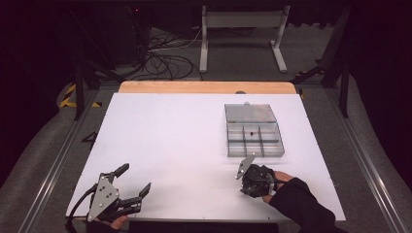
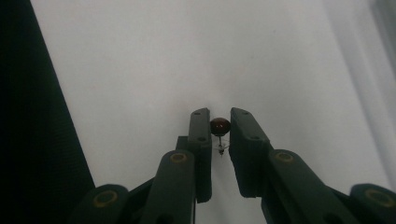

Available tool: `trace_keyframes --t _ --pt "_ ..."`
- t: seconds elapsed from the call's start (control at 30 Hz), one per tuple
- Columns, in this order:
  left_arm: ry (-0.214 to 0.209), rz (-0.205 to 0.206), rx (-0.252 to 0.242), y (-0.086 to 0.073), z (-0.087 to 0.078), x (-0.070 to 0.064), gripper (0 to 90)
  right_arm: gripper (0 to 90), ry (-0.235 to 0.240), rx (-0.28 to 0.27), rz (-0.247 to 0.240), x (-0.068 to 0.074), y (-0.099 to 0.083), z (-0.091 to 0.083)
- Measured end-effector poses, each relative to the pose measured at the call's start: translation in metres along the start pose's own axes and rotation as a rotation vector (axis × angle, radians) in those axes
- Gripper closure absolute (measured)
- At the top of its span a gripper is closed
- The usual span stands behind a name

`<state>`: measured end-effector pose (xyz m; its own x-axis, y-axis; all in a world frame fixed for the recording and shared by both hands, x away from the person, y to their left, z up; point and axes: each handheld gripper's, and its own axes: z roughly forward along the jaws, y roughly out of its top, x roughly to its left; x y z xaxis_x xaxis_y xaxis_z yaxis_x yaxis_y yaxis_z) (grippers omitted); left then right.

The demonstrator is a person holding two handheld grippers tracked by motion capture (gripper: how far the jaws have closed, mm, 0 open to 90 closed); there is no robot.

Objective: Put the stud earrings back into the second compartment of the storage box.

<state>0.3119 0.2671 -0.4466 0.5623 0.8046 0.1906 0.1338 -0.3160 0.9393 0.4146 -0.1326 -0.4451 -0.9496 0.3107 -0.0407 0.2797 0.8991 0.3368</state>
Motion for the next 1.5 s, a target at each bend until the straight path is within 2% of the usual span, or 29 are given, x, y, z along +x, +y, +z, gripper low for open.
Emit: trace_keyframes --t 0.13,0.33,0.5,0.73,1.1,1.33,1.5 --pt "0.0 0.003 0.001 0.0 0.0 0.001 15.1 79.2 -0.012 -0.01 -0.015 -0.001 0.006 -0.006" --pt "-0.001 0.002 -0.001 0.0 0.0 0.0 15.1 79.2 -0.024 -0.019 -0.011 -0.003 0.012 -0.012" --pt "-0.001 0.003 0.0 0.0 -0.001 0.001 15.1 79.2 -0.052 -0.059 0.022 -0.01 0.016 -0.022" --pt "0.002 0.008 -0.002 0.0 -0.001 0.001 15.1 79.2 -0.081 -0.147 0.069 -0.023 0.018 -0.036" --pt "0.004 0.008 -0.002 0.0 -0.001 0.002 15.1 79.2 -0.128 -0.261 0.145 -0.047 0.016 -0.049" --pt "0.003 0.006 -0.002 0.0 -0.001 0.001 15.1 79.2 -0.168 -0.309 0.184 -0.061 0.013 -0.054" --pt "-0.002 -0.002 0.0 0.0 0.0 0.002 15.1 79.1 -0.199 -0.324 0.207 -0.071 0.013 -0.053"
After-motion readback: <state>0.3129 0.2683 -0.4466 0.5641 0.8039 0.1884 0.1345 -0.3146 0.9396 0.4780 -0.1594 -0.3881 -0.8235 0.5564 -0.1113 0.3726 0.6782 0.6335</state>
